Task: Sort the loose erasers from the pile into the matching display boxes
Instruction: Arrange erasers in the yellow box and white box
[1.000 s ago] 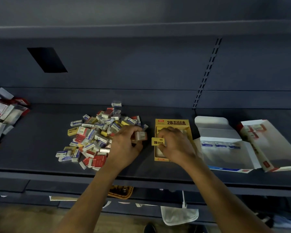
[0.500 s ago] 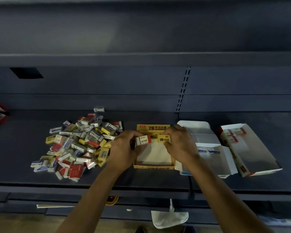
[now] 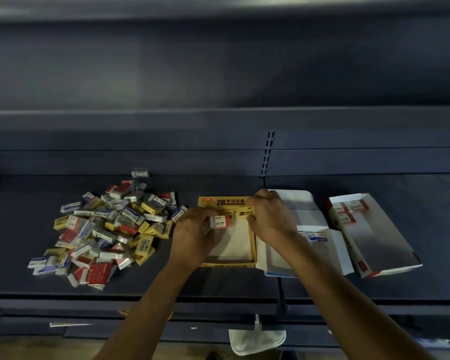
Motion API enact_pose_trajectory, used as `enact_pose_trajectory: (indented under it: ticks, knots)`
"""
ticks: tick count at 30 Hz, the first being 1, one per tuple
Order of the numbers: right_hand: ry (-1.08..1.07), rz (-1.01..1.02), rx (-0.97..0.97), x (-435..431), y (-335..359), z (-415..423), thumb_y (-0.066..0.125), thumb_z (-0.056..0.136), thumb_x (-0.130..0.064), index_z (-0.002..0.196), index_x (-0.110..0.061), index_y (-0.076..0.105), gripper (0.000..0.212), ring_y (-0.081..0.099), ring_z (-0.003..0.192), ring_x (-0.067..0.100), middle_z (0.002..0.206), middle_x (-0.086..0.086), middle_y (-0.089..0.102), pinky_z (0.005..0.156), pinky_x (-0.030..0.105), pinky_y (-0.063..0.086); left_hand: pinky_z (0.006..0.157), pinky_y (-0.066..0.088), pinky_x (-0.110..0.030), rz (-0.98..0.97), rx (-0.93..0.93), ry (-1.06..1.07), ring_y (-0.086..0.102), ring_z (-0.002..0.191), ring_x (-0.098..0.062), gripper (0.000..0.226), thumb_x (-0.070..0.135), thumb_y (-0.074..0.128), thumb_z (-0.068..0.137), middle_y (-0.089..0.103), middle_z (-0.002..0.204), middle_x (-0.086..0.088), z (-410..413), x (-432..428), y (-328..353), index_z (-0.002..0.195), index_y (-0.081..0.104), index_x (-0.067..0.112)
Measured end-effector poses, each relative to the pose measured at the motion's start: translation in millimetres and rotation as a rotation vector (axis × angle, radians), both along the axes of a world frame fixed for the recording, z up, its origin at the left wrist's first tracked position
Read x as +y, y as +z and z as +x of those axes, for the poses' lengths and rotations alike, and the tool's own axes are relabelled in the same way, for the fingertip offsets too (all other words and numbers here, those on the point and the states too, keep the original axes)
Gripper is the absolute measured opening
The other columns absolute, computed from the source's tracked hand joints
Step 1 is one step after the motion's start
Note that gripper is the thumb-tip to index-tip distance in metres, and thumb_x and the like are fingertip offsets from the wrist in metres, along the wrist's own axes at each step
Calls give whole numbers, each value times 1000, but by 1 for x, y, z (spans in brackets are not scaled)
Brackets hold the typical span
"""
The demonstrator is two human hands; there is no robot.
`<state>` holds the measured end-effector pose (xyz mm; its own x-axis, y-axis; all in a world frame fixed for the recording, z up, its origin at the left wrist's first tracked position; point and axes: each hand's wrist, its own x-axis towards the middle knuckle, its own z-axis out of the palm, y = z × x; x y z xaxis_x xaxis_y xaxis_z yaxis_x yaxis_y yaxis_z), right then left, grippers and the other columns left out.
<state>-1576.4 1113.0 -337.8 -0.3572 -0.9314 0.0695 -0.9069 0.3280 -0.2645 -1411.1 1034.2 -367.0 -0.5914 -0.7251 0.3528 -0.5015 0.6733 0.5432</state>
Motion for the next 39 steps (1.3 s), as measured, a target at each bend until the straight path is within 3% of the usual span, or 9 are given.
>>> enact_pose_trajectory:
  ticks: [5,19,31,35,39]
  knots:
    - [53,25,75,-10,-8,6,58,86,-11,115,-12,61,30,42,110,20,115,3,49,89,29,44,63,49,-29,-37,-16,-36,65,73,-27,25,6,80,66,66,83,-8,0,5,-5,86,67,9]
    - [38,9,105,-11,-14,11,54,89,-12,117,-14,58,28,47,109,22,117,4,52,84,30,46,69,42,-21,1,-53,-39,64,82,-21,28,8,78,67,65,92,-3,2,7,-8,92,68,16]
    - [3,21,117,-15,-17,16,55,89,-11,96,-13,68,15,64,83,21,99,3,64,69,31,53,71,43,-23,33,-63,-49,63,85,-21,26,11,75,71,64,96,-2,5,6,-12,95,66,17]
    - [33,23,119,-16,-17,14,53,90,-9,99,-10,67,16,63,88,22,103,5,63,72,32,52,69,45,-23,31,-33,-51,63,82,-21,25,12,77,71,64,93,-4,4,6,-12,94,67,13]
    - [61,17,92,-11,-17,11,53,90,-10,110,-12,64,23,49,108,21,114,4,59,81,31,49,71,47,-24,42,-15,-47,62,83,-18,27,15,77,73,63,94,-4,3,1,-10,97,66,10]
